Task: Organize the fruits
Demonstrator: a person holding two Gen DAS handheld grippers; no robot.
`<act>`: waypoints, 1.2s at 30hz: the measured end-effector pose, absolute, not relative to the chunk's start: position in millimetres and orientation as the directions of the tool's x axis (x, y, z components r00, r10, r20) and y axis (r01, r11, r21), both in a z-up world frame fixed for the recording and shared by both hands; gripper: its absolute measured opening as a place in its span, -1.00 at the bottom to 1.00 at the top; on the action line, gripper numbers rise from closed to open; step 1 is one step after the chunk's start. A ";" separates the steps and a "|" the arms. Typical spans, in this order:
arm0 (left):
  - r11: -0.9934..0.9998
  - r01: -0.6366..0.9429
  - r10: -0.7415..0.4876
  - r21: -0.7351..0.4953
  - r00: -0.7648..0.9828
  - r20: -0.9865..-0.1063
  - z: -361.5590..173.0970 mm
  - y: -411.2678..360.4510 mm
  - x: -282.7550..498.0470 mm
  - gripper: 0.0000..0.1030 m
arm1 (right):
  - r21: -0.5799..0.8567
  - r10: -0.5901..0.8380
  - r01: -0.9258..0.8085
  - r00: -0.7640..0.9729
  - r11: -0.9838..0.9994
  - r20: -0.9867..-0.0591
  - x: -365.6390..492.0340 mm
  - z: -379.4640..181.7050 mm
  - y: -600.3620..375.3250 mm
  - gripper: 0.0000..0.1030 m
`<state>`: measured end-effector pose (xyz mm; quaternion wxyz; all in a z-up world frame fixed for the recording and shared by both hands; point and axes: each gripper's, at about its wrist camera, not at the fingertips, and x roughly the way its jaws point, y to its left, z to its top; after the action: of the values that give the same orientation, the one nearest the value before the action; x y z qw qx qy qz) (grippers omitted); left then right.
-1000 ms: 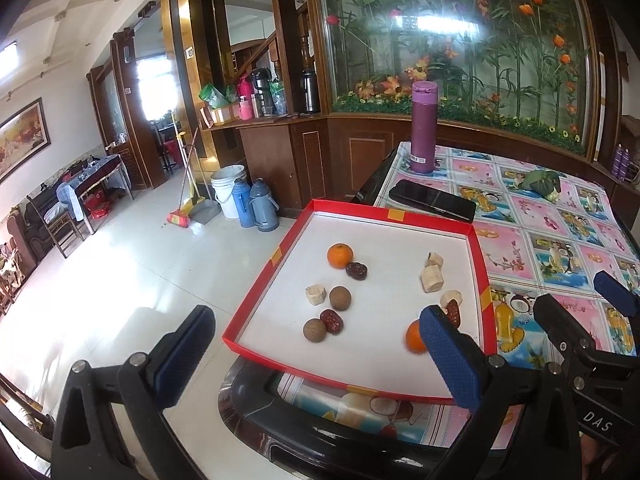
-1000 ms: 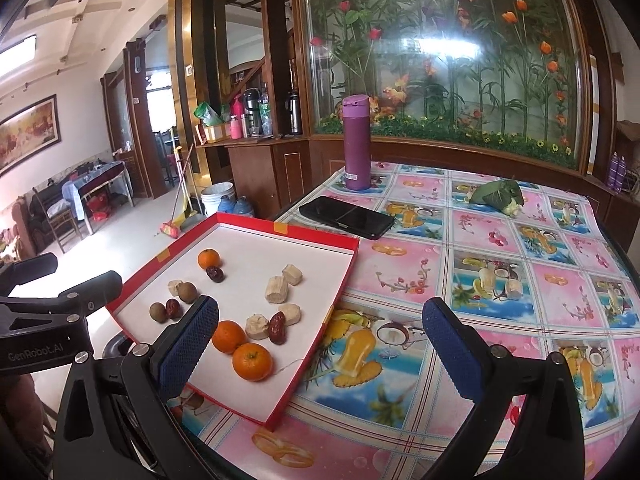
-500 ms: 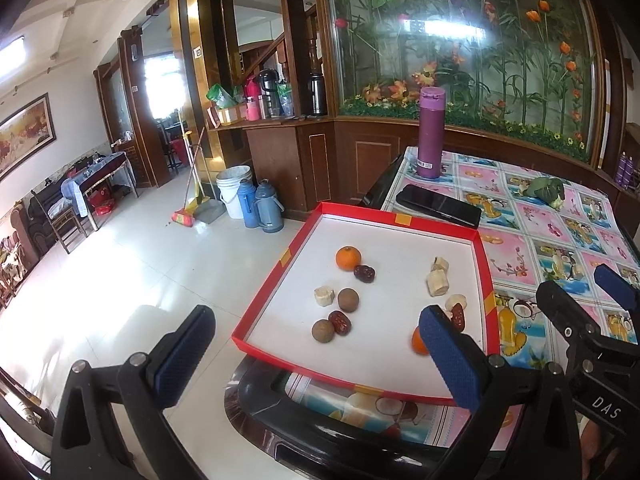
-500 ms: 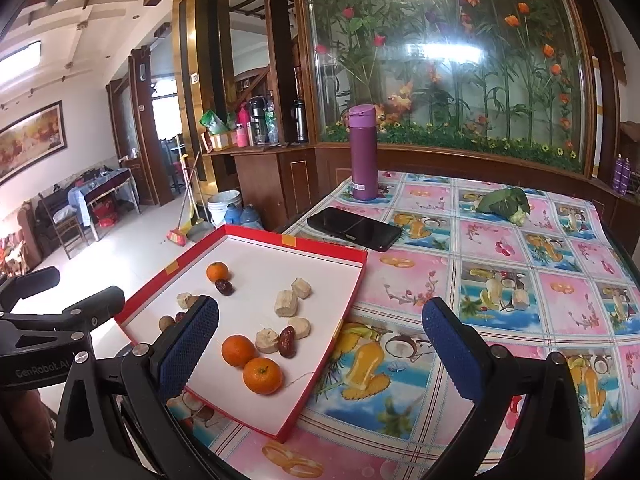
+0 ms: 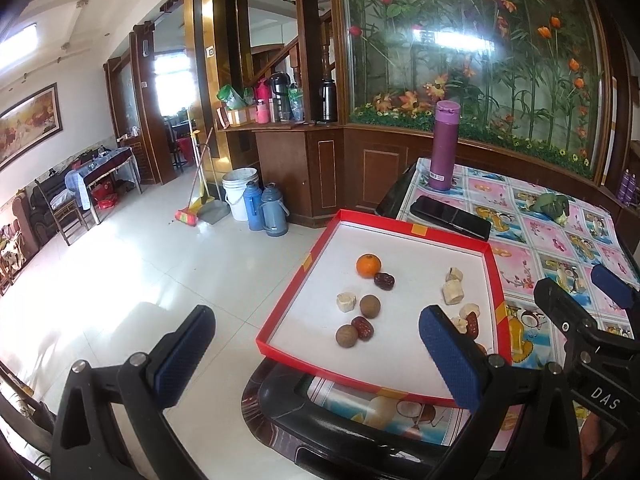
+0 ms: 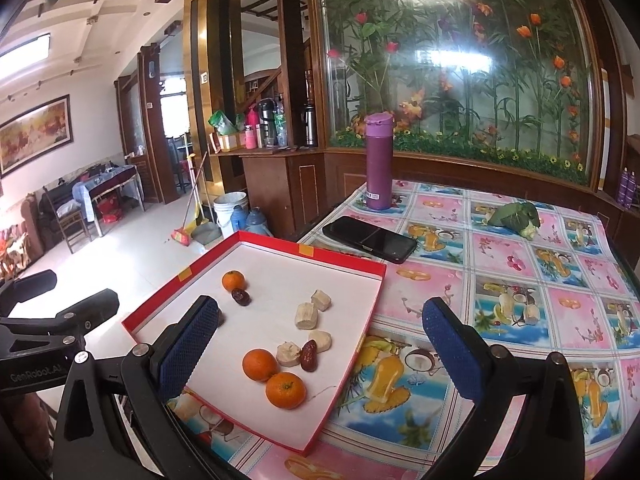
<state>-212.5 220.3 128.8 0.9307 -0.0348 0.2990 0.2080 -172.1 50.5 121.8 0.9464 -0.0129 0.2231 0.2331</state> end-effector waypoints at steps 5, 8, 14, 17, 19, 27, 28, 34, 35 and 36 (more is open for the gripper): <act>0.906 -0.421 0.369 0.044 0.734 -0.570 129.2 230.0 -215.2 1.00 | 0.066 0.440 -0.458 0.790 0.887 -0.428 -176.2 123.9 59.9 0.99; 0.905 -0.424 0.367 0.036 0.736 -0.569 129.2 235.0 -216.8 1.00 | 0.061 0.443 -0.464 0.788 0.884 -0.427 -177.7 125.2 64.8 0.99; 0.905 -0.425 0.364 0.023 0.744 -0.561 130.1 242.7 -219.7 1.00 | 0.056 0.451 -0.476 0.782 0.878 -0.429 -176.5 127.0 75.9 0.99; 0.902 -0.432 0.365 0.017 0.741 -0.563 129.4 248.2 -219.3 1.00 | 0.055 0.454 -0.479 0.780 0.876 -0.431 -175.3 126.6 80.7 0.99; 0.902 -0.432 0.363 0.013 0.740 -0.567 128.2 250.9 -218.6 1.00 | 0.054 0.455 -0.482 0.777 0.875 -0.434 -174.4 125.5 83.6 0.99; 0.902 -0.431 0.366 0.020 0.740 -0.564 126.2 256.8 -217.8 1.00 | 0.049 0.459 -0.491 0.770 0.870 -0.443 -171.9 122.6 93.2 0.99; 0.903 -0.428 0.365 0.022 0.741 -0.563 125.9 257.2 -217.5 1.00 | 0.049 0.460 -0.492 0.769 0.869 -0.444 -171.9 122.5 94.0 0.99; 0.912 -0.409 0.354 0.027 0.754 -0.553 126.3 258.7 -214.6 1.00 | 0.045 0.456 -0.491 0.766 0.870 -0.453 -168.3 119.9 98.9 0.99; 0.915 -0.403 0.349 0.028 0.756 -0.553 126.1 258.7 -213.7 1.00 | 0.046 0.455 -0.491 0.766 0.870 -0.454 -167.4 119.3 99.8 0.99; 0.916 -0.399 0.347 0.028 0.757 -0.554 125.9 258.9 -212.5 1.00 | 0.046 0.455 -0.491 0.765 0.870 -0.456 -166.7 119.0 100.5 0.99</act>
<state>-212.5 258.9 125.9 0.9361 -0.0460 0.2863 0.1992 -166.7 100.5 119.0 0.9386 -0.0378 0.2326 0.2520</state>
